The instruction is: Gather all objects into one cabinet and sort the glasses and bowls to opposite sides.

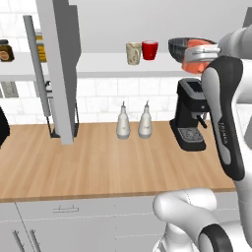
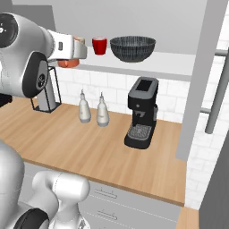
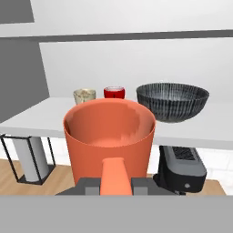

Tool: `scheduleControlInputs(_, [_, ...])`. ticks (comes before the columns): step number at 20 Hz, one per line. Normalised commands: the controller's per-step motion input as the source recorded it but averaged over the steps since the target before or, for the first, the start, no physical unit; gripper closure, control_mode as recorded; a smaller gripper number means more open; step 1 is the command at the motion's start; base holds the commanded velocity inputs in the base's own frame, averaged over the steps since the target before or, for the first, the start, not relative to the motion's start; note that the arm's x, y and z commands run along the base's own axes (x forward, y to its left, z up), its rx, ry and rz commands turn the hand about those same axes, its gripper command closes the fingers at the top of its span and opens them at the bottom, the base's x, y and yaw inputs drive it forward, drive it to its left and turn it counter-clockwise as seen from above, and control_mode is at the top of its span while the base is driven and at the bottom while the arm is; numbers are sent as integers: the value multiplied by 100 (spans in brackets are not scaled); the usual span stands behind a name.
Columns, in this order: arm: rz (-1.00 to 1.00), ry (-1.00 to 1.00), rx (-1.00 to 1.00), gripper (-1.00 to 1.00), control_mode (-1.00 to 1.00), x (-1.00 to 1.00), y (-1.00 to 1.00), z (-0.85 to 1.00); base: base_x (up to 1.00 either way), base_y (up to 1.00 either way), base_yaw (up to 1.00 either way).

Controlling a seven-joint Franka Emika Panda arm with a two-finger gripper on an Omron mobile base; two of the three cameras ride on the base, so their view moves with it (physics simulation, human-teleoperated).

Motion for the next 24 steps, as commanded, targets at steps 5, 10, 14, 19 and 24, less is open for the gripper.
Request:
scheduleControlInputs(5, [0, 0, 0, 100, -100, 48, 6, -14, 0, 0, 0])
scheduleControlInputs(10, [0, 0, 0, 100, -100, 42, 6, -13, 0, 0, 0])
scheduleControlInputs(14, [0, 0, 0, 100, -100, 40, 9, -2, 0, 0, 0])
scheduleControlInputs(19, [0, 0, 0, 100, -100, 38, 10, -1, 0, 0, 0])
scheduleControlInputs(24, [0, 0, 0, 100, -100, 42, 7, -9, 0, 0, 0])
